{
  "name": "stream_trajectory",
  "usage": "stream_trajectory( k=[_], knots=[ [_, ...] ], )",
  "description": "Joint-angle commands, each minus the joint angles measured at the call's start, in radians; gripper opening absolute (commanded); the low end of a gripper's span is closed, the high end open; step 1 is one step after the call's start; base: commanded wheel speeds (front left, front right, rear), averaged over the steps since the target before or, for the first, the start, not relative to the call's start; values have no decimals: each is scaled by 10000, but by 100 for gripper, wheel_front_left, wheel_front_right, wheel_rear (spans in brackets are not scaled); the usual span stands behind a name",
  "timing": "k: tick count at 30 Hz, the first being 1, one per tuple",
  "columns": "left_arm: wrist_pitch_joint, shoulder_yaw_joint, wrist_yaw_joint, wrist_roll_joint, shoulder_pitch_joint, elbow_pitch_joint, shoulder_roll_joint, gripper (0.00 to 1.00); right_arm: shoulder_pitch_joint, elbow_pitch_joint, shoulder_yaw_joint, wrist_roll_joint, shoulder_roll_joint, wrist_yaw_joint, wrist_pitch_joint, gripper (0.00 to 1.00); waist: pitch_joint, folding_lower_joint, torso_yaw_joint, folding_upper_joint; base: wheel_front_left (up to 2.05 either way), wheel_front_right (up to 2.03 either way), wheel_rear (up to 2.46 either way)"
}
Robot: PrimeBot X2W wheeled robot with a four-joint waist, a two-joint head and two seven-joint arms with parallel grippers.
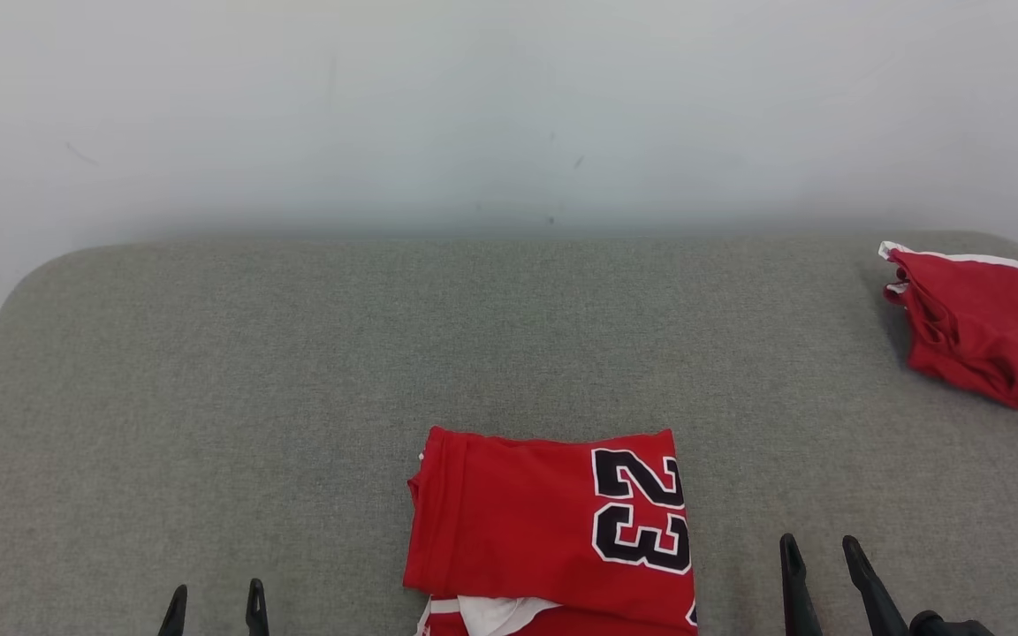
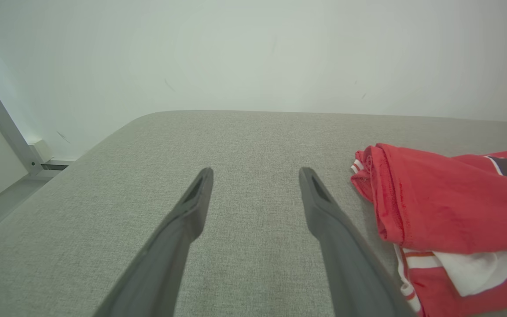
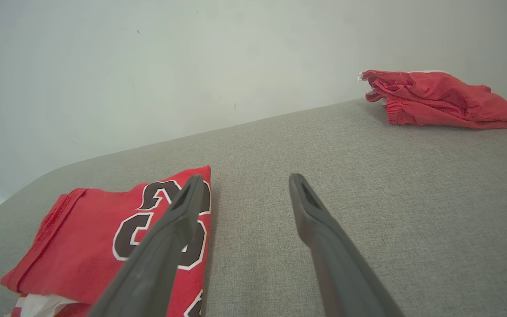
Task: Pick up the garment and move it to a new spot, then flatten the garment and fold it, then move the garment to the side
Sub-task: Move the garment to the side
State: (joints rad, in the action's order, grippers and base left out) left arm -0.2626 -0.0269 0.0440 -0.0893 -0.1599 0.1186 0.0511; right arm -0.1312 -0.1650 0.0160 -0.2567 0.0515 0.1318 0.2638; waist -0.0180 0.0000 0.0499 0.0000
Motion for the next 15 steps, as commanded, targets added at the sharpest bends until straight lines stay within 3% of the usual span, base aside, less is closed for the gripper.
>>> stream_trajectory(
  k=[1,8,15],
  knots=[
    [-28,9,23,80,-4,19,-14,100,22,-4,1,65,-25,-29,1,100,8,0,28,0,0,0,0],
    [-28,55,29,43,93,41,-13,100,484,-418,-268,340,-27,-28,1,100,47,0,190,0,0,0,0],
    [-28,204,95,-3,228,116,-14,100,1562,-2009,-637,591,34,-29,1,100,174,0,553,0,0,0,0]
  ],
)
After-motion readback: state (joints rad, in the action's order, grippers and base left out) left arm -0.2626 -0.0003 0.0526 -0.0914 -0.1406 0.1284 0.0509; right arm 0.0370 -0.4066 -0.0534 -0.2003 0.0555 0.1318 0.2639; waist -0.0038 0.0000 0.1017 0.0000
